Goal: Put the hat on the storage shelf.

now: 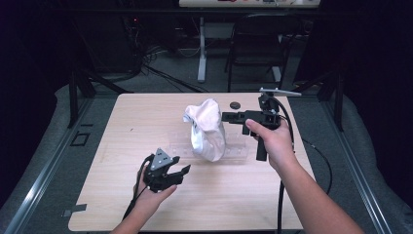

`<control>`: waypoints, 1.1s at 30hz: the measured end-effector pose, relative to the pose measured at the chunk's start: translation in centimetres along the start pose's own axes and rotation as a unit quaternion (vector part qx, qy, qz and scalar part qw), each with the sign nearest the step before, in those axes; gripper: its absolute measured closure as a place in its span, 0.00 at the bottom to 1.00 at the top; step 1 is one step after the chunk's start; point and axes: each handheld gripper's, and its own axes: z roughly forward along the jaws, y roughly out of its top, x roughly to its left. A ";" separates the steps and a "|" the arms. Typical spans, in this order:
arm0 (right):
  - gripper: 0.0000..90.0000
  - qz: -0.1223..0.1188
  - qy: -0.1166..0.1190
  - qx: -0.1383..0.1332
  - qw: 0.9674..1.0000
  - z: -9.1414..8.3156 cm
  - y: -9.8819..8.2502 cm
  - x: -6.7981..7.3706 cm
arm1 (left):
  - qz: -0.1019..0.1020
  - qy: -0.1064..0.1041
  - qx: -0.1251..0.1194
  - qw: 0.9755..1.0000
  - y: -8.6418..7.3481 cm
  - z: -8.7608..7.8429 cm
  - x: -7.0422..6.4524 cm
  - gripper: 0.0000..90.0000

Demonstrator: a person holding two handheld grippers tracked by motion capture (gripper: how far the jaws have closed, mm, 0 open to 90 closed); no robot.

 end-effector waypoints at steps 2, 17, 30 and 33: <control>0.57 -0.002 -0.002 0.000 1.000 0.0 -0.1 0.0 | -0.002 0.002 0.003 1.000 -0.4 -0.2 0.3 0.53; 0.48 -0.036 -0.013 -0.025 0.999 -0.3 -1.1 0.6 | -0.040 0.048 0.021 0.998 -4.9 -2.2 4.8 0.51; 0.46 -0.075 0.007 -0.036 0.997 -0.6 -3.8 0.1 | -0.061 0.070 0.000 0.996 -5.5 -2.7 6.0 0.50; 0.46 -0.079 0.026 -0.038 0.996 -1.0 -4.6 -0.1 | -0.063 0.069 0.007 0.996 -5.6 -2.6 6.2 0.50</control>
